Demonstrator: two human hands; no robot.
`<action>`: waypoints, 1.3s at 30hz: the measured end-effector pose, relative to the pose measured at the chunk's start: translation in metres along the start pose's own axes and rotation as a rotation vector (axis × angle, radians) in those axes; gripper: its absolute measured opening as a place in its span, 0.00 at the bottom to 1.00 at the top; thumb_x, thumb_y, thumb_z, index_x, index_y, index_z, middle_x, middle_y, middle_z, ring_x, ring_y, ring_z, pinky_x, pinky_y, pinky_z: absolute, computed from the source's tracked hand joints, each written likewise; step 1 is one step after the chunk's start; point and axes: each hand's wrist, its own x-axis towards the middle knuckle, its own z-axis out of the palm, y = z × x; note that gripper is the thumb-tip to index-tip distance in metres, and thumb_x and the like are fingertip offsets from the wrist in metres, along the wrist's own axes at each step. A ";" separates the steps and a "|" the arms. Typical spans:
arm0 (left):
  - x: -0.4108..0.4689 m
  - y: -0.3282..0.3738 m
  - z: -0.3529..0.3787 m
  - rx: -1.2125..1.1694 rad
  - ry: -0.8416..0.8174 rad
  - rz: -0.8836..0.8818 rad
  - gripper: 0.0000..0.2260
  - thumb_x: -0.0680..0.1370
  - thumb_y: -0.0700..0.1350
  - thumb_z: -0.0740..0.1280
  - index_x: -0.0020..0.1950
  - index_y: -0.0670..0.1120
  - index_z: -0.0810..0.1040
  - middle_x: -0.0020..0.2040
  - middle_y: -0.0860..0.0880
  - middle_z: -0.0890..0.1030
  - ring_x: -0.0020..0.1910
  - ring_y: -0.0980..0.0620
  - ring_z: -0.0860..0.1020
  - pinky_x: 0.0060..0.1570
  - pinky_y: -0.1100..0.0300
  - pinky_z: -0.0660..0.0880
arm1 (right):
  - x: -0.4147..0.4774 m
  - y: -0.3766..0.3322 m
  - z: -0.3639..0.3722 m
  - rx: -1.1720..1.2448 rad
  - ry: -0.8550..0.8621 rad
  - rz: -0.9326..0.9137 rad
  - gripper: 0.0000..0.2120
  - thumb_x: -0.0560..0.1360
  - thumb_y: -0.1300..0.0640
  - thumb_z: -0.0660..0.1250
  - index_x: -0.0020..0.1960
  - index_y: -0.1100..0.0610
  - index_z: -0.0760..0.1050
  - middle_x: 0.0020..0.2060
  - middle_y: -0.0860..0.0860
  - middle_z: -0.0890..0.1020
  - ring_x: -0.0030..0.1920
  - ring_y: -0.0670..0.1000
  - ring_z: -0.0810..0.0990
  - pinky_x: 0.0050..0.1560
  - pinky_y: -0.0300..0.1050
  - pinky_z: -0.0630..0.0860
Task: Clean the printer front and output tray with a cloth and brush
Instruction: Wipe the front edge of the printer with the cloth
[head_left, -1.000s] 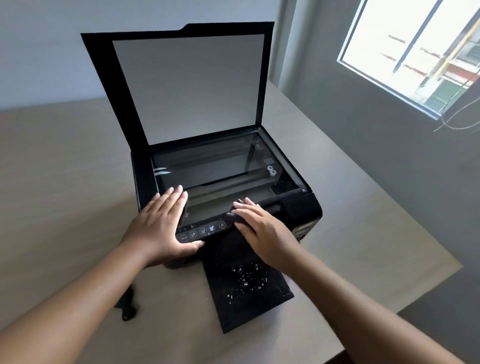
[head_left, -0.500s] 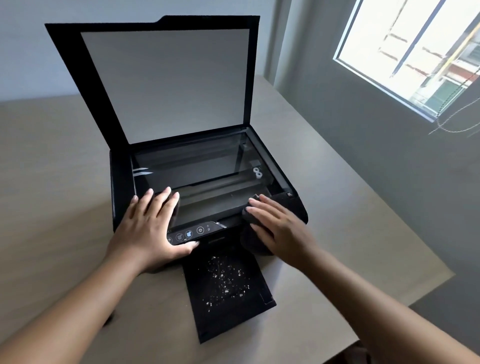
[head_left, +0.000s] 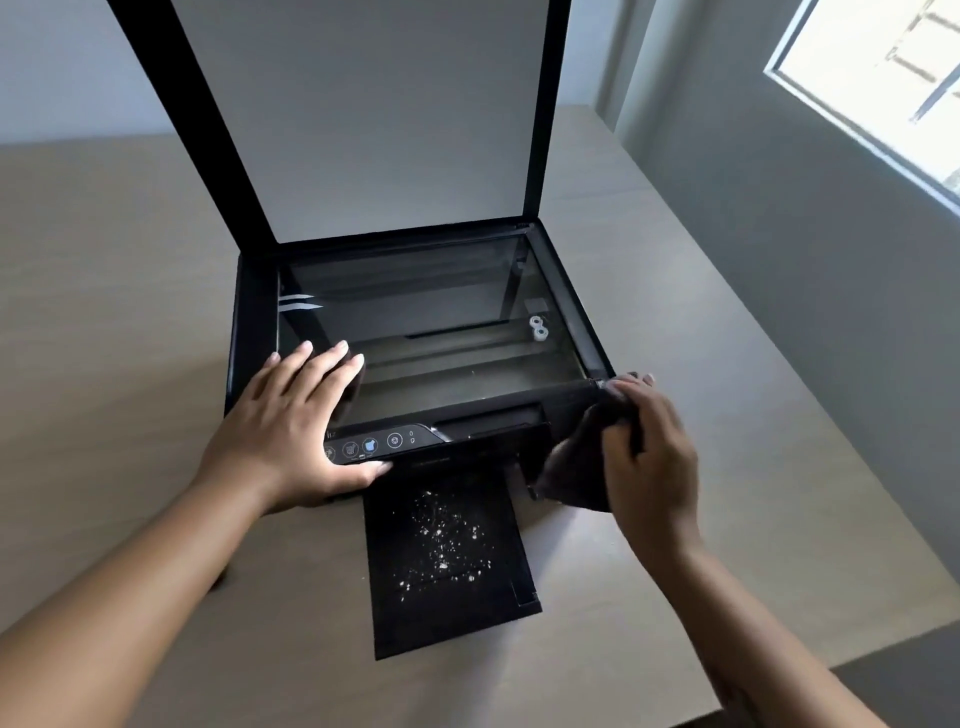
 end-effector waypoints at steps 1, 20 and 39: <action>0.000 0.001 0.000 0.002 -0.003 0.000 0.52 0.61 0.79 0.57 0.79 0.52 0.55 0.78 0.52 0.58 0.78 0.46 0.54 0.75 0.44 0.52 | -0.001 0.003 0.004 -0.078 -0.037 -0.032 0.18 0.72 0.63 0.58 0.60 0.61 0.77 0.64 0.56 0.77 0.71 0.57 0.69 0.73 0.40 0.60; 0.001 -0.001 -0.001 -0.005 0.005 0.007 0.52 0.62 0.80 0.53 0.79 0.53 0.51 0.79 0.52 0.53 0.78 0.46 0.50 0.76 0.47 0.47 | -0.054 -0.076 0.088 -0.240 -0.165 -0.182 0.17 0.70 0.61 0.65 0.57 0.55 0.78 0.57 0.50 0.77 0.64 0.55 0.71 0.66 0.51 0.68; 0.003 -0.003 0.005 -0.004 0.040 0.033 0.52 0.62 0.80 0.52 0.79 0.51 0.52 0.79 0.50 0.54 0.78 0.44 0.50 0.76 0.46 0.48 | -0.014 -0.010 0.029 -0.420 -0.196 -0.307 0.15 0.77 0.57 0.63 0.63 0.56 0.75 0.67 0.54 0.74 0.72 0.58 0.67 0.71 0.57 0.64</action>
